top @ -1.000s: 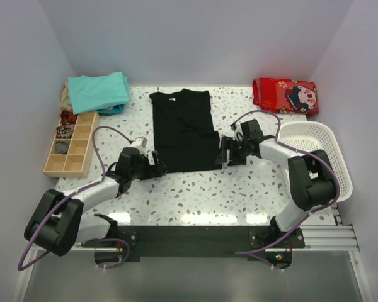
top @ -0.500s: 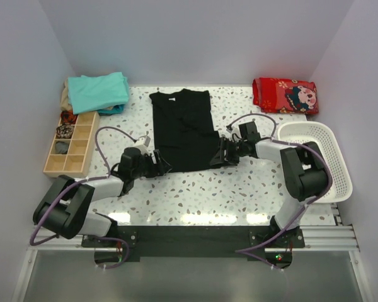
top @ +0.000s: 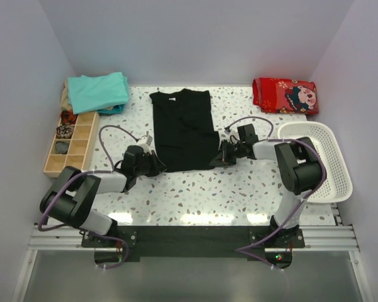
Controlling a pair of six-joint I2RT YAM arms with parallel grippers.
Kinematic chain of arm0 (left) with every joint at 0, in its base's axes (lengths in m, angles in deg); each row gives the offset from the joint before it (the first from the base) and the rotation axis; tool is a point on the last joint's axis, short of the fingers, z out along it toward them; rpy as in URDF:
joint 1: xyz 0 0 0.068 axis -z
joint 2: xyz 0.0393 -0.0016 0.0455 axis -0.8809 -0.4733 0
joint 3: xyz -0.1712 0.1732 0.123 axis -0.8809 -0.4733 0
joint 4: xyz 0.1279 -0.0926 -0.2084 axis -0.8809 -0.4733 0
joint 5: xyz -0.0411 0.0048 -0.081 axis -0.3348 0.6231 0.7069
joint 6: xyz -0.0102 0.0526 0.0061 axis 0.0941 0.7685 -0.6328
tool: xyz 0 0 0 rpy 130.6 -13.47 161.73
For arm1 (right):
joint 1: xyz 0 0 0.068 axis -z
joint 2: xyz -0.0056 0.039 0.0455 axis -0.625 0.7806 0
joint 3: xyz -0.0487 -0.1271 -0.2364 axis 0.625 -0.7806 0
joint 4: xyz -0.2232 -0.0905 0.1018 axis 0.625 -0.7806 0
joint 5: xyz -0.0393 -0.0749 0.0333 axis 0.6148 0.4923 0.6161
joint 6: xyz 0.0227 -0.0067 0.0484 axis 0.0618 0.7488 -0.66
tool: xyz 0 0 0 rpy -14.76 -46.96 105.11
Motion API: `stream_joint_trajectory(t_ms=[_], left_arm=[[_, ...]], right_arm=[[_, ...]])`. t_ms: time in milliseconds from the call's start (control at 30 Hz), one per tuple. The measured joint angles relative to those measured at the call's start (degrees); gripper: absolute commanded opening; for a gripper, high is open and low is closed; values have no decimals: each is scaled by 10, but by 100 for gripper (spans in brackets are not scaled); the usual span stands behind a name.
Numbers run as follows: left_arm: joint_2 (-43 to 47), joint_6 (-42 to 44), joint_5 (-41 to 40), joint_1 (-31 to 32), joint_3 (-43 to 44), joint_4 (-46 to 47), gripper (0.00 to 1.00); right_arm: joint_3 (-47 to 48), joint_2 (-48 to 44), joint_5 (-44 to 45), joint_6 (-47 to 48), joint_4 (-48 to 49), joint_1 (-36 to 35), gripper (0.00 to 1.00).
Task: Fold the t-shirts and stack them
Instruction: Grab one side of the 2/3 rectangular tshirt with both arms, then fold the long partially folded tshirt into a neat square
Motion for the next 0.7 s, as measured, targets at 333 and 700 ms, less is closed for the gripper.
stream_joint_trajectory(t_ms=[333, 700], left_arm=[[174, -16, -32, 108, -11, -202, 0], [421, -96, -107, 198, -23, -427, 0]], right_arm=[[-118, -171, 37, 21, -73, -43, 0], [-178, -454, 131, 3, -191, -120, 0]])
